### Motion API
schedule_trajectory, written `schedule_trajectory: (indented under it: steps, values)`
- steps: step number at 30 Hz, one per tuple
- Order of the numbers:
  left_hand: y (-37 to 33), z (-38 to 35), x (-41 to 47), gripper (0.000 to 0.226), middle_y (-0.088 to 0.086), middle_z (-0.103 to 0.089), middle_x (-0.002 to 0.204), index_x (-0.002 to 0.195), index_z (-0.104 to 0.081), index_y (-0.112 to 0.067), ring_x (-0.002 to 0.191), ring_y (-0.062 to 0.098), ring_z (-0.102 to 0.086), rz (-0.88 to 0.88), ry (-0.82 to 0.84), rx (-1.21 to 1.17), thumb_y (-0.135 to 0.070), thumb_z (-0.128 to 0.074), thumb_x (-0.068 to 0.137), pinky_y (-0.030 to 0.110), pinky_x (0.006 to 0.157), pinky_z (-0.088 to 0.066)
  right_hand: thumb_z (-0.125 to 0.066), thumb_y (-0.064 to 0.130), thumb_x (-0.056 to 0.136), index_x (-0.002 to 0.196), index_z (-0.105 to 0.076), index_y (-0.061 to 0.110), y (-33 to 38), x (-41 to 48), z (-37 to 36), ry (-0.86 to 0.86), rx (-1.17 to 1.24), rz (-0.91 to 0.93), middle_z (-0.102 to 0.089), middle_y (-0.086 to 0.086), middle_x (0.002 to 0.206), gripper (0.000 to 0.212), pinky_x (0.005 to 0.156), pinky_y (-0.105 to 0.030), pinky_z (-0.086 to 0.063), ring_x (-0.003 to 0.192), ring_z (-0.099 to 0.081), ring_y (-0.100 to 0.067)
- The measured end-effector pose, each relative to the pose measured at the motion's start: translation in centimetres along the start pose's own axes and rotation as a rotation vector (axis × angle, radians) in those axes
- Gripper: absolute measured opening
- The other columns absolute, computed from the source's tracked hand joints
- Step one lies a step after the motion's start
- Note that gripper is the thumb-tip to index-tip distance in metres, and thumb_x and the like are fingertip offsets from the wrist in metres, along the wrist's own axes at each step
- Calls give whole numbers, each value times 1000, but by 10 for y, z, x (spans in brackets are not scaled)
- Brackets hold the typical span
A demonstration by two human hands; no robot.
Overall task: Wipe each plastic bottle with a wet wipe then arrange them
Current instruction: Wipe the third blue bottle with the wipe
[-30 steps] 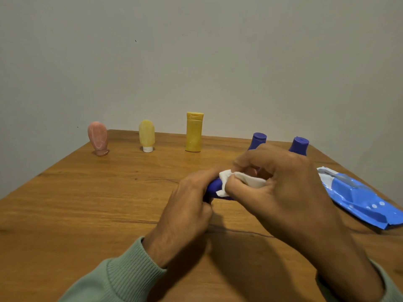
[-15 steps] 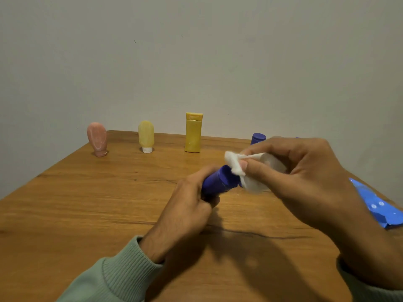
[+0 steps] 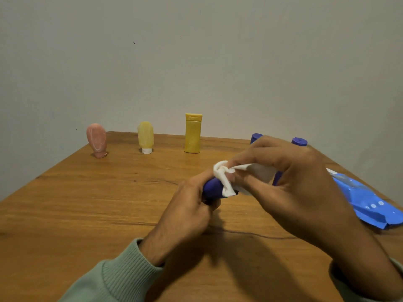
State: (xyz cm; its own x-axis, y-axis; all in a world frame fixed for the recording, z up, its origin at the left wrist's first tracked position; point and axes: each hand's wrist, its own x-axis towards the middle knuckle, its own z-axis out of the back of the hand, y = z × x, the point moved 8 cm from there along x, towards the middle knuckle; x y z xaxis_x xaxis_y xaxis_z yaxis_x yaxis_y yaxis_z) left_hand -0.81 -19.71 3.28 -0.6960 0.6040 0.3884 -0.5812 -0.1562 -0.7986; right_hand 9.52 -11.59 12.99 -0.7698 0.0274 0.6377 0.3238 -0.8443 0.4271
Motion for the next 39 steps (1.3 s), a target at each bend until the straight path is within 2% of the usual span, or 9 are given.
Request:
schedule_trajectory:
  steps: [4, 9, 12, 17, 21, 24, 29, 34, 39]
  values:
    - [0, 1, -1, 60, -19, -67, 102, 106, -60, -44, 97, 1, -62, -14, 17, -37, 10, -61, 82, 23, 85, -49, -73, 16, 77, 90, -75, 27, 8, -1, -1, 158, 16, 58, -63, 19, 83, 17, 63, -6, -42, 82, -59, 2]
    - [9, -3, 5, 65, -23, -63, 98, 99, -57, -56, 91, -3, -58, 18, 10, -43, 5, -68, 81, 28, 85, -47, -67, 26, 75, 88, -74, 27, -13, 2, 22, -13, -106, -7, -64, 17, 81, 15, 61, -20, -50, 79, -61, -4]
    - [6, -4, 4, 62, -23, -63, 98, 97, -58, -54, 95, -2, -58, 17, 29, -32, 5, -68, 82, 28, 87, -46, -65, 35, 73, 90, -73, 29, -23, 4, 24, -60, 43, -96, -66, 15, 82, 19, 59, -19, -52, 78, -62, -5]
    - [0, -6, 2, 64, -17, -63, 117, 106, -54, -56, 112, 1, -56, 18, 77, -46, 2, -67, 84, 39, 102, -46, -59, 29, 88, 96, -69, 36, -36, 3, -13, 187, 216, -201, -67, 17, 86, 14, 60, -19, -49, 80, -62, -4]
    - [6, -6, 5, 61, -23, -63, 105, 105, -60, -55, 104, -1, -56, 25, 41, -90, 0, -70, 81, 45, 101, -48, -58, 36, 85, 94, -70, 32, -38, 2, -16, 235, 280, -238, -68, 7, 82, 15, 59, -26, -51, 73, -62, -12]
    - [11, -5, 7, 56, -20, -65, 103, 107, -61, -48, 100, 3, -58, 24, 22, -95, 0, -70, 80, 41, 96, -49, -61, 40, 76, 89, -72, 27, -38, 1, -8, 234, 316, -254, -70, 7, 81, 21, 59, -19, -51, 72, -64, -9]
    - [13, -1, 7, 53, -17, -63, 90, 103, -60, -44, 85, 4, -57, 33, 13, -60, 3, -67, 80, 37, 84, -49, -66, 36, 71, 87, -74, 27, -34, 3, 11, 90, 338, -230, -72, 7, 83, 21, 61, -25, -55, 76, -67, -10]
    - [5, -2, 0, 57, -12, -63, 109, 106, -51, -53, 102, 6, -59, 59, 41, 20, -1, -64, 86, 42, 94, -51, -67, 31, 78, 91, -71, 32, -10, 0, 0, 55, 85, -69, -66, 18, 83, 14, 64, -15, -50, 81, -62, -2]
    - [8, -3, 0, 58, -14, -67, 103, 104, -57, -57, 97, 4, -63, 52, 21, -9, -2, -65, 85, 42, 90, -54, -70, 22, 80, 91, -71, 31, -2, -1, -4, 101, -34, -13, -63, 20, 83, 15, 73, -10, -44, 86, -57, 0]
